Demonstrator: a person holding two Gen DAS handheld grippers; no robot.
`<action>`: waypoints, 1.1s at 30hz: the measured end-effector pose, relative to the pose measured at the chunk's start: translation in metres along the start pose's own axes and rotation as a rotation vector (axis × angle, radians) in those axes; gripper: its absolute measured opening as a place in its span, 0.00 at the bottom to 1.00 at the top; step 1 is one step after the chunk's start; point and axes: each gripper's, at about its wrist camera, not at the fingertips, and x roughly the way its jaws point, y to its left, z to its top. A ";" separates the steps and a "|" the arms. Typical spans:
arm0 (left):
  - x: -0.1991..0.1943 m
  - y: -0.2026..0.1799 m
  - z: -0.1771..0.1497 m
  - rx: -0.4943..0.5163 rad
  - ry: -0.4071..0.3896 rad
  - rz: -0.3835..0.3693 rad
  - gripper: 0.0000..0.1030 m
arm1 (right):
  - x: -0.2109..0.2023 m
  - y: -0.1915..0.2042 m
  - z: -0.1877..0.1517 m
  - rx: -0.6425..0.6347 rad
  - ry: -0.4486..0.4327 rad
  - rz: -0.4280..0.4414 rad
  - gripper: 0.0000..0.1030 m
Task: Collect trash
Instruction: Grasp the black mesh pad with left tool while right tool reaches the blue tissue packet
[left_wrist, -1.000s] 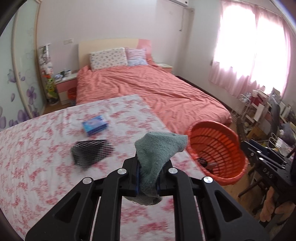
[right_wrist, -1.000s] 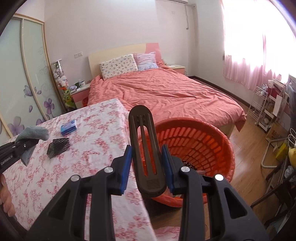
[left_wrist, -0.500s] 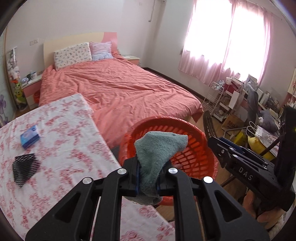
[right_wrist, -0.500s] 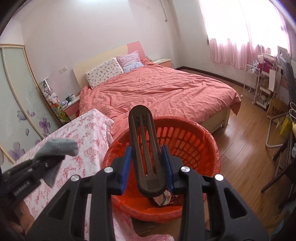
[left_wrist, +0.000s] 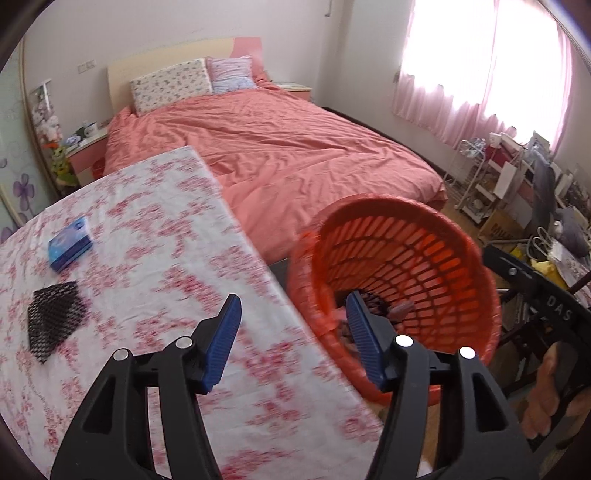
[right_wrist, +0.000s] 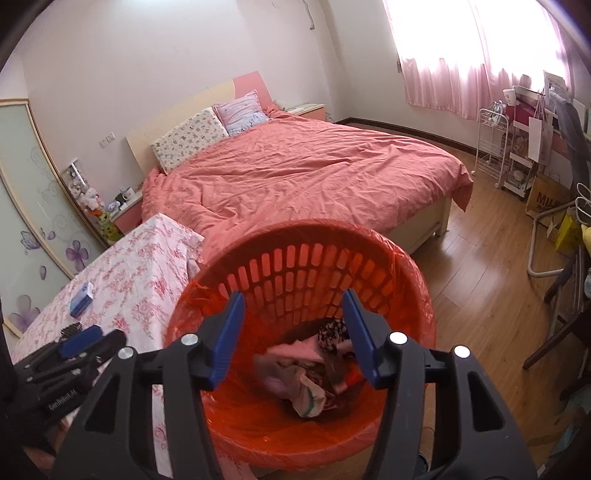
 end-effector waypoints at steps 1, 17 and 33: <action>-0.002 0.005 -0.002 -0.001 0.000 0.019 0.64 | -0.001 0.003 -0.003 -0.006 0.002 -0.006 0.55; -0.016 0.168 -0.024 -0.206 0.020 0.432 0.83 | -0.005 0.066 -0.040 -0.169 0.053 -0.006 0.56; 0.010 0.198 -0.023 -0.300 0.034 0.385 0.39 | 0.001 0.128 -0.048 -0.286 0.073 0.053 0.56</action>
